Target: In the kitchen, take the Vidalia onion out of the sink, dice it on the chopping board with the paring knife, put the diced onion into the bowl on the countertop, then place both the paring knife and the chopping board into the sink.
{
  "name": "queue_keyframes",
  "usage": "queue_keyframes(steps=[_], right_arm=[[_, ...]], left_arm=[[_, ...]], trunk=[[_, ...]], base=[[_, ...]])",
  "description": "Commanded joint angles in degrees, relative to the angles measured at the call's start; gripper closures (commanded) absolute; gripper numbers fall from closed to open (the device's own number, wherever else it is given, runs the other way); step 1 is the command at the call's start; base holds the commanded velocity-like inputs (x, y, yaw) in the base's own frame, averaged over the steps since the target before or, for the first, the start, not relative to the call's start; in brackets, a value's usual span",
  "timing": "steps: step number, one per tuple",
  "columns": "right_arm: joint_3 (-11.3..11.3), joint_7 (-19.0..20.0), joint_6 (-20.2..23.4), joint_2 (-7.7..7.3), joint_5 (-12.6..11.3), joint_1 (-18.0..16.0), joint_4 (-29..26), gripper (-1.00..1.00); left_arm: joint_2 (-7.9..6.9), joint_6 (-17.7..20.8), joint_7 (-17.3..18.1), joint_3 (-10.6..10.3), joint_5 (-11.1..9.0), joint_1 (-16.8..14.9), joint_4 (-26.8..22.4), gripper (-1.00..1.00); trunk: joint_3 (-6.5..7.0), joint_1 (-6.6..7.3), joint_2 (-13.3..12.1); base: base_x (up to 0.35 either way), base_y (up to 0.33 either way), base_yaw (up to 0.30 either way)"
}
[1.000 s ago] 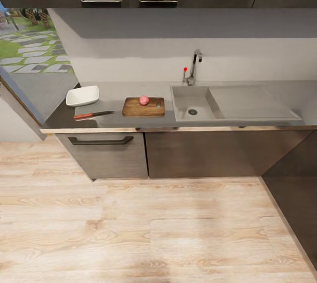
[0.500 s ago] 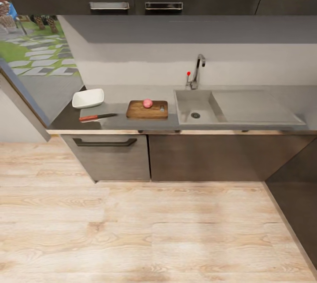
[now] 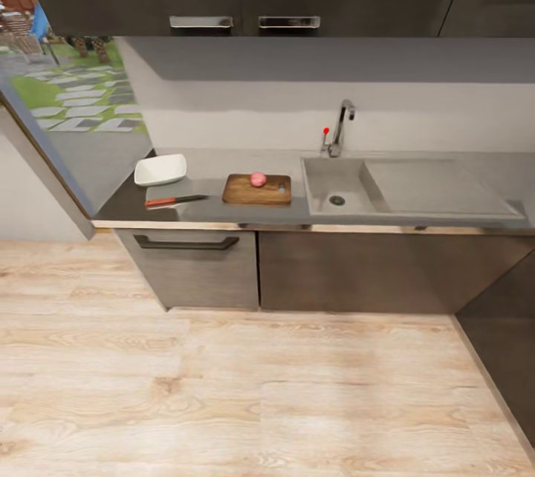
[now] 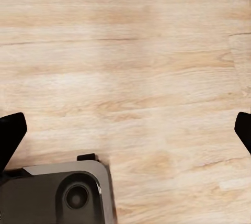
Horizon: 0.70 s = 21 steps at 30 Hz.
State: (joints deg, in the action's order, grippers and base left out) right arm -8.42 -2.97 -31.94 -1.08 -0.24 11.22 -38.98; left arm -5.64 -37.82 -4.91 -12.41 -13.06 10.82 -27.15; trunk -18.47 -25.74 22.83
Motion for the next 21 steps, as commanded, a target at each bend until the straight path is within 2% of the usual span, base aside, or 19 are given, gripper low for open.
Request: queue_keyframes(steps=[1, 21], right_arm=[[0.06, -0.19, -0.05, 0.01, -0.02, 0.03, -0.11, -1.0], [0.04, -0.19, -0.05, -0.01, -0.02, 0.03, -0.07, -1.0]], left_arm=[[-0.08, -0.07, -0.51, -0.47, -0.21, 0.02, -0.1, -1.0], [-0.08, -0.06, -0.45, -0.48, -0.21, -0.01, -0.1, -1.0]], trunk=[[0.02, -0.04, 0.09], [1.82, -0.04, 0.09]], base=[[0.0, 0.253, 0.07], [0.0, 0.293, 0.068]])
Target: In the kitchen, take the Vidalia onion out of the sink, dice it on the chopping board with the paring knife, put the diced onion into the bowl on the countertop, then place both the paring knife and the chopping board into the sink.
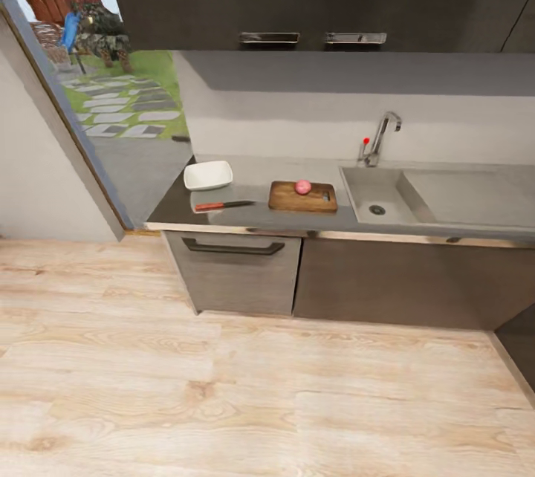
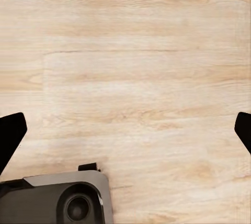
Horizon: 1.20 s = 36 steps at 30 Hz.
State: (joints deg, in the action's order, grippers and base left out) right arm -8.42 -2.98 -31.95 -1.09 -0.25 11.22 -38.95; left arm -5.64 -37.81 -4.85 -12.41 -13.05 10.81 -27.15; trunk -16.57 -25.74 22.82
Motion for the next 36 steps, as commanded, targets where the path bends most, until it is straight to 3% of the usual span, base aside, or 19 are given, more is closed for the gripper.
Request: queue_keyframes(steps=[1, 22, 36], right_arm=[[0.06, -0.18, -0.05, -0.01, -0.01, 0.03, -0.12, -1.0], [0.04, -0.18, -0.05, -0.06, -0.01, 0.03, -0.1, -1.0], [0.07, -0.18, -0.05, -0.06, -0.01, 0.03, -0.09, -1.0]], left_arm=[[-0.08, -0.07, -0.51, -0.49, -0.22, 0.0, -0.09, -1.0], [-0.06, 0.02, -0.51, -0.51, -0.22, 0.01, -0.09, -1.0], [0.01, 0.02, -0.48, -0.51, -0.22, 0.0, -0.09, -1.0]], trunk=[[0.01, -0.04, 0.09], [1.91, -0.04, 0.09], [3.09, -0.04, 0.09]], base=[[0.0, 0.299, 0.023], [0.068, 0.299, -0.003], [0.037, 0.299, -0.134]])
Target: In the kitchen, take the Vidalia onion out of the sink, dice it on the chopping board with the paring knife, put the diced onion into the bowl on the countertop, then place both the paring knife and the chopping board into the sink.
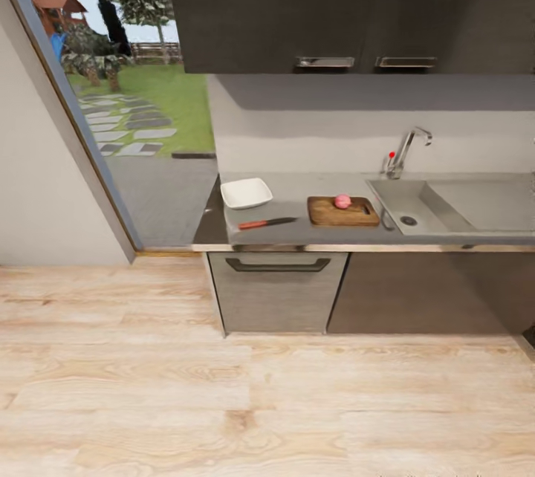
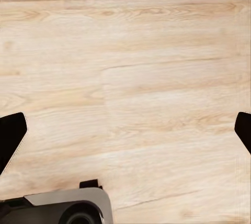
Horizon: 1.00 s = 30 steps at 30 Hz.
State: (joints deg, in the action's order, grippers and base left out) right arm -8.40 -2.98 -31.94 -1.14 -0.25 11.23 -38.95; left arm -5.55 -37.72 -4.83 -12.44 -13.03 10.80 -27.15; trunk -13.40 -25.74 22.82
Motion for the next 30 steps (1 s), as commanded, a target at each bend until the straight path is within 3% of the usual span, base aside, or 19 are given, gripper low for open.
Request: queue_keyframes(steps=[1, 10, 17, 20, 21, 24, 25, 26, 28, 30], right_arm=[[0.05, -0.18, -0.05, 0.0, -0.01, 0.02, -0.09, -1.0], [0.05, -0.18, -0.05, 0.0, -0.01, 0.02, -0.1, -1.0], [0.05, -0.18, 0.0, 0.0, 0.01, 0.02, -0.18, -1.0], [0.1, -1.24, 1.32, 0.15, 0.47, -0.1, -6.28, -1.0], [0.18, -2.87, 4.45, 0.19, 0.55, -0.19, -11.61, -1.0], [0.37, -5.19, 11.43, 0.23, 0.58, -0.82, -19.02, -1.0], [0.59, -6.12, 15.46, 0.24, 0.59, -1.41, -22.59, -1.0], [1.15, -7.18, 22.52, 0.21, 0.6, -2.67, -28.75, -1.0], [1.57, -7.82, 28.19, 0.19, 0.62, -4.81, -34.49, -1.0], [1.77, -8.05, 31.17, 0.21, 0.63, -6.3, -37.43, -1.0]], left_arm=[[-0.08, -0.07, -0.51, -0.48, -0.24, 0.01, -0.1, -1.0], [-0.07, -0.07, -0.53, -0.48, -0.24, 0.02, -0.1, -1.0], [-0.1, -0.15, -0.54, -0.48, -0.24, 0.01, -0.1, -1.0], [-0.09, -0.16, -0.54, -0.48, -0.22, 0.01, -0.16, -1.0], [-0.08, -0.16, -0.54, -0.48, -0.23, 0.01, -0.17, -1.0], [-0.12, -0.16, -0.54, -0.48, -0.22, 0.01, -0.18, -1.0], [-0.13, -0.16, -0.54, -0.48, -0.21, 0.01, -0.18, -1.0], [-0.11, -0.16, -0.54, -0.48, -0.19, 0.01, -0.19, -1.0], [-0.13, -0.16, -0.54, -0.48, -0.17, 0.01, -0.19, -1.0], [-0.13, -0.16, -0.54, -0.48, -0.16, 0.01, -0.19, -1.0]], trunk=[[0.0, -0.04, 0.1], [0.67, -0.04, 0.1], [0.74, -0.04, 0.1], [0.75, -0.04, 0.1], [0.75, -0.04, 0.1], [0.75, -0.04, 0.1], [0.75, -0.04, 0.1], [0.75, -0.04, 0.1], [0.75, -0.04, 0.1], [0.75, -0.04, 0.1]], base=[[0.001, 0.299, -0.166], [0.0, 0.294, -0.152], [0.0, 0.075, -0.022], [0.0, 0.004, -0.001], [0.0, 0.001, 0.0], [0.0, 0.0, 0.0], [0.0, 0.0, 0.0], [0.0, 0.0, 0.0], [0.0, 0.0, 0.0], [0.0, 0.0, 0.0]])
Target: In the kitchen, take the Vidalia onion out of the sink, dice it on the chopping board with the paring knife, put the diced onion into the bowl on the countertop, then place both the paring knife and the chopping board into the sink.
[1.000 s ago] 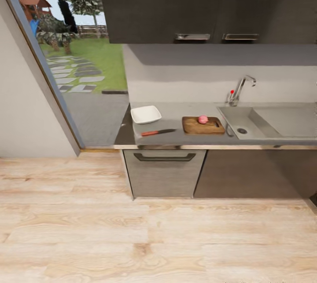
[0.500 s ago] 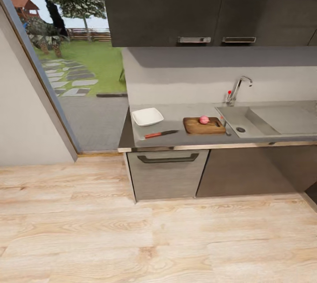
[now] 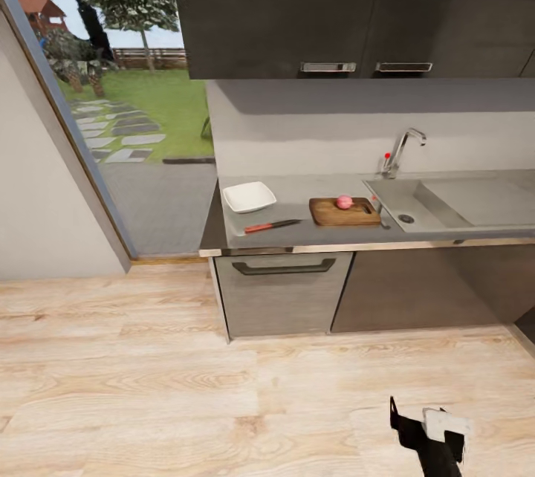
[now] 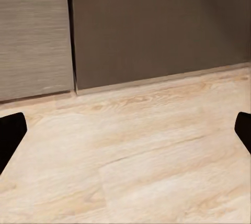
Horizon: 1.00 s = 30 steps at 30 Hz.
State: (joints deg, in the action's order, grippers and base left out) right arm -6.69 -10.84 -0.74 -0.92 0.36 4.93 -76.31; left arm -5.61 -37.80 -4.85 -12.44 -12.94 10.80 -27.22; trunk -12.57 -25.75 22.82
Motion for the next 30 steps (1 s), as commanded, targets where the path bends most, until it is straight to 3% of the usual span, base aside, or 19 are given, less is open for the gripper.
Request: queue_keyframes(steps=[1, 3, 5, 8, 11, 15, 19, 24, 30], right_arm=[[0.13, -0.33, 2.12, -0.01, 0.04, -1.05, -1.9, -1.0], [0.88, -1.76, 15.53, 0.03, 0.07, -9.1, -8.49, -1.0], [3.14, -4.12, 21.93, 0.03, 0.08, -14.89, -10.51, -1.0], [5.26, -8.01, 26.14, 0.05, 0.05, -19.22, -11.17, -1.0], [6.49, -11.72, 29.56, 0.6, -0.04, -22.89, -11.41, -1.0], [7.24, -14.01, 33.73, 3.72, -0.01, -27.46, -11.49, -1.0], [7.36, -16.11, 36.18, 5.69, 0.04, -30.26, -11.52, -1.0], [7.39, -20.77, 38.32, 6.26, 0.0, -32.33, -11.73, -1.0], [7.39, -22.17, 39.66, 6.36, -0.01, -32.71, -12.19, -1.0]], left_arm=[[-0.09, -0.08, -0.51, -0.48, -0.25, 0.03, -0.11, -1.0], [-0.06, -0.08, -0.51, -0.48, -0.29, 0.02, -0.11, -1.0], [-0.04, -0.06, -0.51, -0.48, -0.32, 0.01, -0.11, -1.0], [-0.03, -0.01, -0.51, -0.48, -0.33, 0.03, -0.08, -1.0], [-0.02, 0.0, -0.51, -0.48, -0.37, 0.02, -0.04, -1.0], [-0.05, 0.01, -0.51, -0.48, -0.41, 0.02, -0.03, -1.0], [-0.09, 0.01, -0.51, -0.48, -0.35, 0.02, -0.08, -1.0], [-0.08, 0.01, -0.51, -0.48, -0.33, 0.01, -0.09, -1.0], [-0.05, 0.01, -0.51, -0.48, -0.33, 0.02, -0.09, -1.0]], trunk=[[-0.08, -0.03, 0.1], [-0.08, -0.03, 0.1], [-0.08, -0.03, 0.1], [-0.08, -0.03, 0.1], [-0.08, -0.03, 0.1], [-0.08, -0.03, 0.1], [-0.08, -0.03, 0.1], [-0.08, -0.03, 0.1], [-0.08, -0.03, 0.1]], base=[[0.0, 0.0, 0.0], [0.032, 0.081, 0.0], [0.088, 0.2, 0.0], [0.098, 0.242, 0.0], [0.091, 0.262, 0.0], [0.081, 0.273, 0.0], [0.063, 0.278, 0.0], [0.043, 0.279, 0.0], [0.035, 0.279, 0.0]])
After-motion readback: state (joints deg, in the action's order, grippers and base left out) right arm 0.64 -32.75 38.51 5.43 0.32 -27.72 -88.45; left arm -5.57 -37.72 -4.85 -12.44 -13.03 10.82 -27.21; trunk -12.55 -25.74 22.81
